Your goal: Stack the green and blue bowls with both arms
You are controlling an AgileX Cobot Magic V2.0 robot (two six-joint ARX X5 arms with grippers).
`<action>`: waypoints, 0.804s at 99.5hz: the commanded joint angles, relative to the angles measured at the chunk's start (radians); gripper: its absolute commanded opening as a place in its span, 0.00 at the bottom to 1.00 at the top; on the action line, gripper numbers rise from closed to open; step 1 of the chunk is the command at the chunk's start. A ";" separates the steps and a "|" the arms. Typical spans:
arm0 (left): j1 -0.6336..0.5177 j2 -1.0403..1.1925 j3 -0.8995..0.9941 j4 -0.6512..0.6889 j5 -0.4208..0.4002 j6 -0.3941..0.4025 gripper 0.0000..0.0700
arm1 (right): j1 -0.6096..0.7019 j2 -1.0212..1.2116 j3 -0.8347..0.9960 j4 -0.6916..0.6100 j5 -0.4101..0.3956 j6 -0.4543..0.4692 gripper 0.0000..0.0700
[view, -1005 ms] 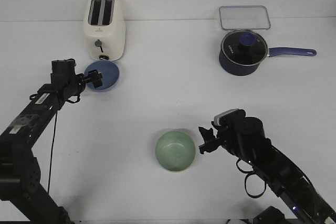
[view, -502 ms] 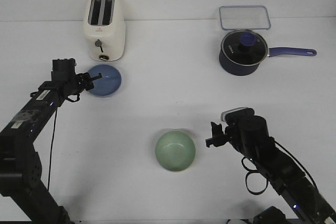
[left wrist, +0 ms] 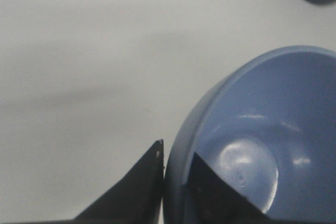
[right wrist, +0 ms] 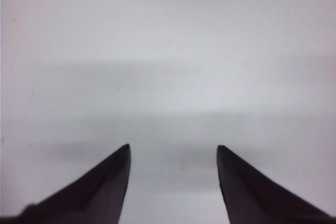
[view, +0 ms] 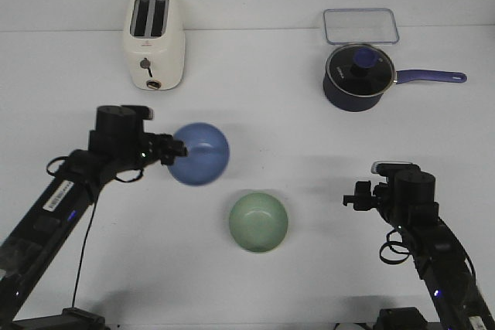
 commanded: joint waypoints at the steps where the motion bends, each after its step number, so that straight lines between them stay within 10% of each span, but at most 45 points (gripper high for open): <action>1: -0.087 -0.006 -0.056 0.038 0.008 -0.012 0.02 | -0.003 0.007 0.005 0.019 -0.021 -0.014 0.48; 56: -0.416 0.105 -0.142 0.249 -0.018 -0.030 0.04 | -0.002 0.007 0.005 0.030 -0.046 -0.013 0.48; 72: -0.426 0.108 -0.138 0.259 -0.018 -0.024 0.57 | -0.002 0.007 0.005 0.030 -0.045 -0.013 0.48; 80: -0.417 0.093 -0.130 0.258 -0.018 -0.024 0.62 | -0.002 0.007 0.005 0.031 -0.045 -0.015 0.48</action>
